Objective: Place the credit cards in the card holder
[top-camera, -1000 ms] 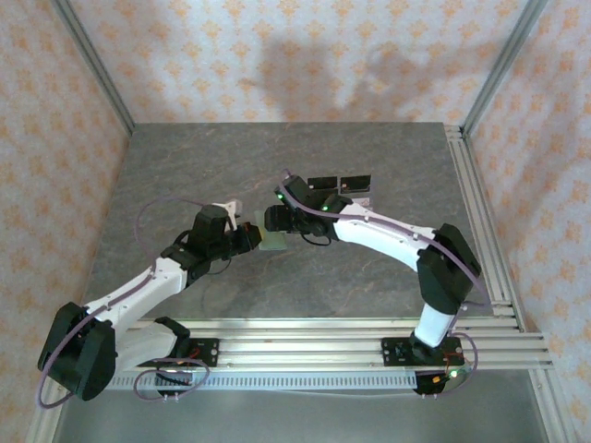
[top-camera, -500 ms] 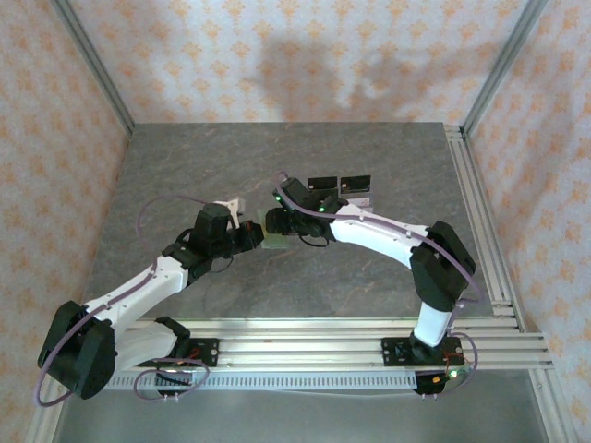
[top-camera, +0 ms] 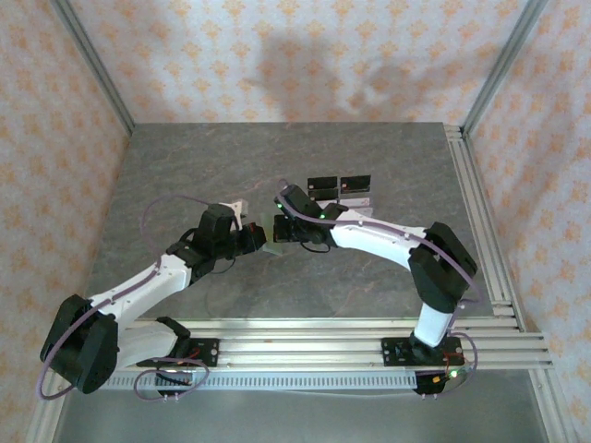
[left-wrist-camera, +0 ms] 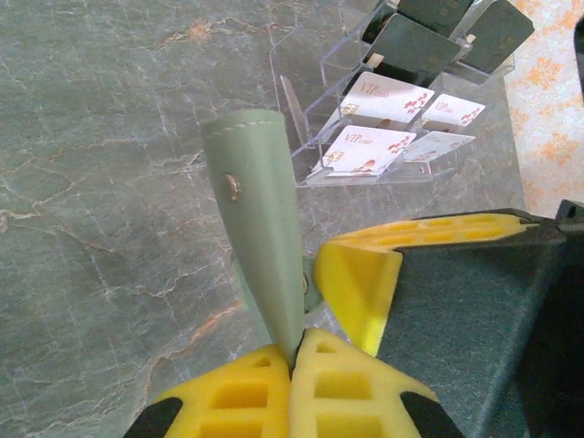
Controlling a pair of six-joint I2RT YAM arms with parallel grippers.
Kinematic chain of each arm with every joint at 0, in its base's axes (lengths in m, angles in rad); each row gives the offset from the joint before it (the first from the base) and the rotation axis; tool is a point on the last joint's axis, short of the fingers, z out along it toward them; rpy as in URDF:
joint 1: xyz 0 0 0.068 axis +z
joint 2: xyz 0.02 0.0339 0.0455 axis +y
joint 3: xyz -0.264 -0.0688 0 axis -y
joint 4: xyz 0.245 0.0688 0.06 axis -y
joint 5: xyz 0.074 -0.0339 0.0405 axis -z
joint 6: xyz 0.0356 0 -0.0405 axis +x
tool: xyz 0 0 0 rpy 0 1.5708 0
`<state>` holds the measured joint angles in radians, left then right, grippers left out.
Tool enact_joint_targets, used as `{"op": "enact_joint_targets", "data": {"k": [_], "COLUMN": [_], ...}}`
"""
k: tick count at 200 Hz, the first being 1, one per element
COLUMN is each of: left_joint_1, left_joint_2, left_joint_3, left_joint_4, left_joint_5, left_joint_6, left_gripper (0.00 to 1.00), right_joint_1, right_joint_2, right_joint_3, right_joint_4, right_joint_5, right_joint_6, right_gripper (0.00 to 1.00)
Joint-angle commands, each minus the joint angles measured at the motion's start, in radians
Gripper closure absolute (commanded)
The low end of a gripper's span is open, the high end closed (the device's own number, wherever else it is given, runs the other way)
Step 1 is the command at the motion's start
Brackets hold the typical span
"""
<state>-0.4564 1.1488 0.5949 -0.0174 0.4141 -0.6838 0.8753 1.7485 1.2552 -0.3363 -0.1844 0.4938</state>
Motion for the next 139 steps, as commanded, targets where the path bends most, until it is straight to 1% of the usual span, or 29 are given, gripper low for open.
{"op": "enact_joint_targets", "data": {"k": [1,33,71,111,135,139], "left_joint_1": [-0.002,-0.003,-0.004,-0.012,-0.022,-0.021], "left_joint_2": [-0.010,-0.002,0.030,0.108,0.171,0.182], "left_joint_3": [0.024,0.024,0.013,-0.004,-0.007,-0.009], "left_joint_4": [0.045,0.053,0.071,0.109,0.114,0.117], "left_joint_5": [-0.035,-0.034,-0.035,-0.034,-0.052,-0.057], "left_joint_6": [0.003,0.001,0.005,0.008,0.023,0.024], "left_gripper": [1.00,1.00,1.00,1.00,1.00,0.97], "right_joint_1": [-0.024,-0.063,-0.074,-0.076,-0.076,-0.076], "right_joint_2": [-0.039,-0.090,-0.123,-0.146,-0.174,-0.177], "right_joint_3": [-0.064,-0.125,-0.141,-0.193,-0.235,-0.239], "right_joint_4": [-0.069,-0.063,-0.070,-0.050,-0.024,-0.023], "right_joint_5": [0.055,0.060,0.058,0.033,0.017,0.016], "right_joint_6": [-0.009,-0.003,-0.009,0.001,0.018,0.019], "right_gripper": [1.00,1.00,1.00,1.00,1.00,1.00]}}
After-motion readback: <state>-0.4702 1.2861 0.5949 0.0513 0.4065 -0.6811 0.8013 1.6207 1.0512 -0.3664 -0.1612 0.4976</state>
